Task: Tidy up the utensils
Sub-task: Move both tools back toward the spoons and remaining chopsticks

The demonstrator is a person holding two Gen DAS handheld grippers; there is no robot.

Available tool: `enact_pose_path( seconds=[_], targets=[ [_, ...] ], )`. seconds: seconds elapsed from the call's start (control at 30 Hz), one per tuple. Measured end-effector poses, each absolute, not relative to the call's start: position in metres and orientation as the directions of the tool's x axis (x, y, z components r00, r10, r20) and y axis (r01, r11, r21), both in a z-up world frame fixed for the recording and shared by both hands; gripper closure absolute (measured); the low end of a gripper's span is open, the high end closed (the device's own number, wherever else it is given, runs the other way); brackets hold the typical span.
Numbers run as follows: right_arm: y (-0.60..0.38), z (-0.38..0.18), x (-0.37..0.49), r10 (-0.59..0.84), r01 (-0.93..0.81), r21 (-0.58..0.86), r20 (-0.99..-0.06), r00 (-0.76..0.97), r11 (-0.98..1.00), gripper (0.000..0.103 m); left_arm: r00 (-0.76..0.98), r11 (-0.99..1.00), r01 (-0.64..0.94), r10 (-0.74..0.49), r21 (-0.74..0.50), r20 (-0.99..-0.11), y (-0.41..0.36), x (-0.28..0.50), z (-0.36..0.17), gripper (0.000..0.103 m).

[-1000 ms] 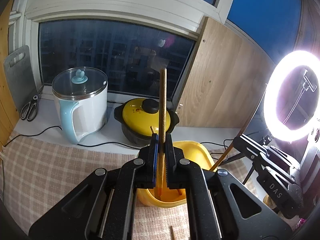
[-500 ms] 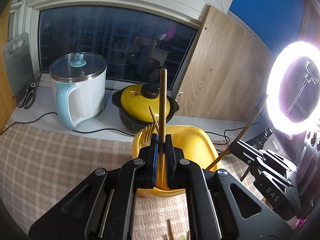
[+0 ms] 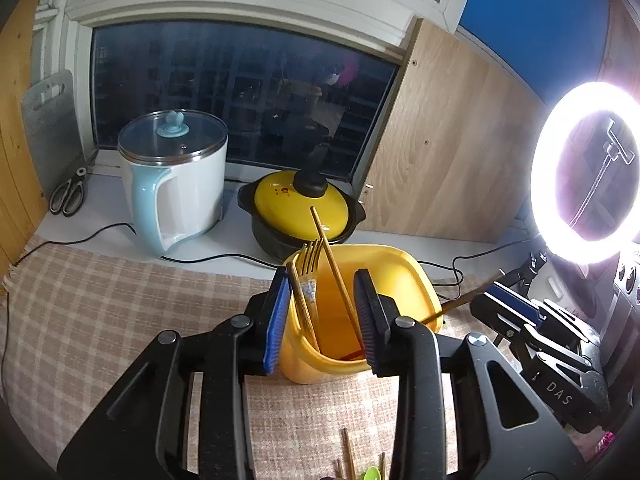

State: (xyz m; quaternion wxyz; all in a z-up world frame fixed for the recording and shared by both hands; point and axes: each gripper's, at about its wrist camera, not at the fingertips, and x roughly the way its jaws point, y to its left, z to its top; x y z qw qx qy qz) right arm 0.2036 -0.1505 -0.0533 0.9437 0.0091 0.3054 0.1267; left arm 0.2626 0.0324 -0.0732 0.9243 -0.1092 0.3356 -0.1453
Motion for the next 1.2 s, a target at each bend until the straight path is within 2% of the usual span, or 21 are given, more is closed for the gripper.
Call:
enact_pose_path(
  seconds=[0.33,0.6,0.87,1.2],
  targets=[
    [-0.17,-0.047,0.171,0.265,-0.223,0.143,-0.542,0.798,0.964,0.044,0.742,0.935,0.211,-0.344,-0.286,-0.576,0.039,0.235,-0.063,0.071],
    [-0.188,-0.048,0.139,0.281,-0.218,0.18,-0.52,0.806,0.959,0.04,0.747,0.936,0.209,-0.339,-0.282,-0.572,0.048,0.206,-0.06,0.071],
    [-0.192,-0.059,0.112,0.28,-0.246,0.137,-0.544,0.791,0.96,0.019,0.71,0.939,0.204,-0.337,-0.276,-0.619,0.061,0.175,-0.075,0.071],
    [-0.203,-0.093,0.104,0.336,-0.252,0.223,-0.673,0.659,0.942,0.018,0.593,0.93,0.179,-0.362,-0.32,-0.719,0.065,0.14,-0.124,0.071]
  ],
)
